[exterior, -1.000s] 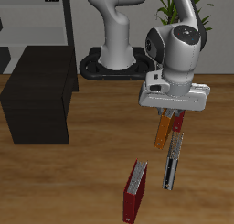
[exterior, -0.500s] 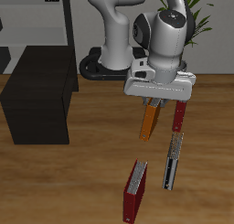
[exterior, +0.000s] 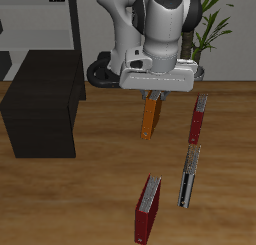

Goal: Place the orange book upright on top of the shelf

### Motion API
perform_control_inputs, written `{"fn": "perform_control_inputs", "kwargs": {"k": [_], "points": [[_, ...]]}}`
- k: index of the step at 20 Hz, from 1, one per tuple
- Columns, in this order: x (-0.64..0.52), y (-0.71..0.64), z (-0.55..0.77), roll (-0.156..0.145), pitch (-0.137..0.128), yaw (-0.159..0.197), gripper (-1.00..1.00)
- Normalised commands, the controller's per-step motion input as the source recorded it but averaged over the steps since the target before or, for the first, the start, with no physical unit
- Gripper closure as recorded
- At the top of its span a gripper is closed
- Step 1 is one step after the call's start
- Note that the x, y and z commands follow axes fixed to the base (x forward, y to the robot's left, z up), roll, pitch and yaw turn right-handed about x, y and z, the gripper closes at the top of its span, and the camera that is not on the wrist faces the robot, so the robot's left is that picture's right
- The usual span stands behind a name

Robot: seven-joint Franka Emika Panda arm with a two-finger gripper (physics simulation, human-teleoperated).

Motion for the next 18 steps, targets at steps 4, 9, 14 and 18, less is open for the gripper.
{"fn": "perform_control_inputs", "kwargs": {"k": [4,9,14,18], "points": [[-0.24,-0.42,0.39,0.078,0.073,0.03,1.0],[-0.2,-0.38,0.38,0.063,0.024,0.045,1.0],[-0.21,-0.48,0.5,0.064,0.022,0.037,1.0],[-0.16,-0.35,0.33,0.024,-0.01,0.032,1.0]]}}
